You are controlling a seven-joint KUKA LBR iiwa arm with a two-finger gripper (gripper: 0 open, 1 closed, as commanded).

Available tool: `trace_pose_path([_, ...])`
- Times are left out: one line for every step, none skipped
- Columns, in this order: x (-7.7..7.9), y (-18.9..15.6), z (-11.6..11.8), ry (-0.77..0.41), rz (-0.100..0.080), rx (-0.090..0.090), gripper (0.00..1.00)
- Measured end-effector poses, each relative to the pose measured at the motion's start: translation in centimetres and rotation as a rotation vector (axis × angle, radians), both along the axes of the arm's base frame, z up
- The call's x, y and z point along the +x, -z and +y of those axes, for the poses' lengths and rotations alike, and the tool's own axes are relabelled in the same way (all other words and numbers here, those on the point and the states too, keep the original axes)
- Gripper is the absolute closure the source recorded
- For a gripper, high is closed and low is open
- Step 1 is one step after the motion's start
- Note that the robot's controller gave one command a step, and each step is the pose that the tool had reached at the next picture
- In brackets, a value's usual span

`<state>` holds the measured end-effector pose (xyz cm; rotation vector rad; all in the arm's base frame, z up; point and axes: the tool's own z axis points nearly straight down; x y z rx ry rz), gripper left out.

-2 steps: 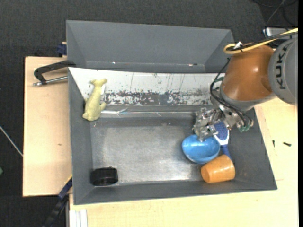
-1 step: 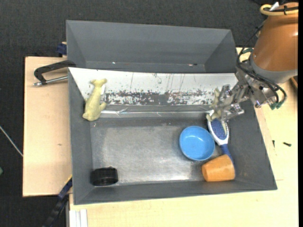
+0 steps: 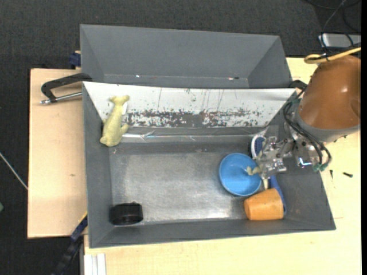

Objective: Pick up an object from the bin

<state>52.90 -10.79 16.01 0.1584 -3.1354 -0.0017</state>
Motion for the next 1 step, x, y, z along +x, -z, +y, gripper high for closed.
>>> trace_pose_path([-2.98, -21.68, 3.11, -0.166, -0.019, -0.004, 1.00])
